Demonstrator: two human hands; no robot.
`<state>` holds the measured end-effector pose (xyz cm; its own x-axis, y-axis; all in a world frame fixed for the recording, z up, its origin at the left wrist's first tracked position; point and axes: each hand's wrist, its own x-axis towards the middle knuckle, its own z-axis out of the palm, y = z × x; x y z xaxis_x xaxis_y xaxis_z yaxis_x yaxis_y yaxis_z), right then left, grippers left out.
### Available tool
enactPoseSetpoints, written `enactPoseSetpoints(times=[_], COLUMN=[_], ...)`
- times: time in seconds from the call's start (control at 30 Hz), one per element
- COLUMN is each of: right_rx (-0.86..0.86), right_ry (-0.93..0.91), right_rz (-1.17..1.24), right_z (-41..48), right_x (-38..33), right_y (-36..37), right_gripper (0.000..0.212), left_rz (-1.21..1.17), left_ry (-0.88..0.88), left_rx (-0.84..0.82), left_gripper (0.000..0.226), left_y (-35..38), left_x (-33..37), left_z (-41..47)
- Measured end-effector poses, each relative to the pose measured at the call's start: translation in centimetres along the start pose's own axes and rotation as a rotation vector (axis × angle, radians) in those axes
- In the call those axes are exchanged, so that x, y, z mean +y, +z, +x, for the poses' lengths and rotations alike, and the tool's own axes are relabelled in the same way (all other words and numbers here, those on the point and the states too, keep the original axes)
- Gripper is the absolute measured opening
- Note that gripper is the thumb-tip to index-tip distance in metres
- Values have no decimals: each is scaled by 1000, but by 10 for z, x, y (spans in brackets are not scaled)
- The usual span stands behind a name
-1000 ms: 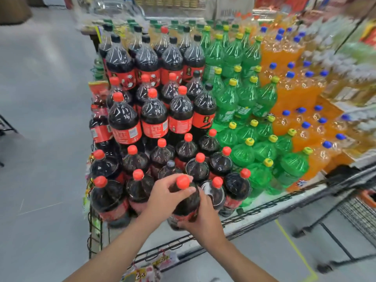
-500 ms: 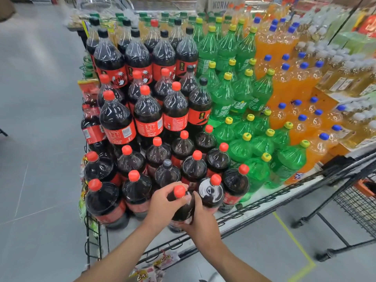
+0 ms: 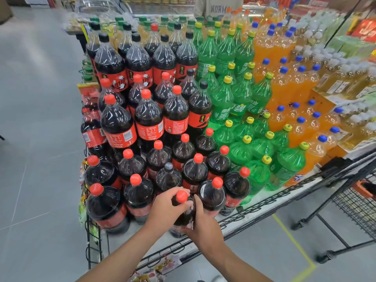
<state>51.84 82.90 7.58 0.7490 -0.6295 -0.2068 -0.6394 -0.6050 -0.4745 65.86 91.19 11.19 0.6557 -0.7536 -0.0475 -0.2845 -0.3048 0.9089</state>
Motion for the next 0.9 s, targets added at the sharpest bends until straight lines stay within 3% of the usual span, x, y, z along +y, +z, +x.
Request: enactPoseSetpoints(times=[0.3, 0.47, 0.6, 0.77, 0.9], right_rx=[-5, -47, -25, 183, 488], right_ry=[-46, -26, -84, -157, -138], right_rz=[0, -10, -25, -67, -69], right_z=[2, 6, 4, -16, -45], right_x=[0, -1, 5, 21, 64], right_y=[-17, -23, -39, -91, -132], right_gripper=[103, 106, 92, 37, 54], left_rz=[150, 226, 311, 340, 405], left_ry=[46, 89, 169, 439, 598], left_rx=[-44, -74, -90, -40, -59], left_gripper=[27, 25, 32, 33, 54], left_y=[-9, -13, -15, 0, 42], left_x=[8, 16, 32, 81, 125], left_z=[0, 1, 0, 4, 8])
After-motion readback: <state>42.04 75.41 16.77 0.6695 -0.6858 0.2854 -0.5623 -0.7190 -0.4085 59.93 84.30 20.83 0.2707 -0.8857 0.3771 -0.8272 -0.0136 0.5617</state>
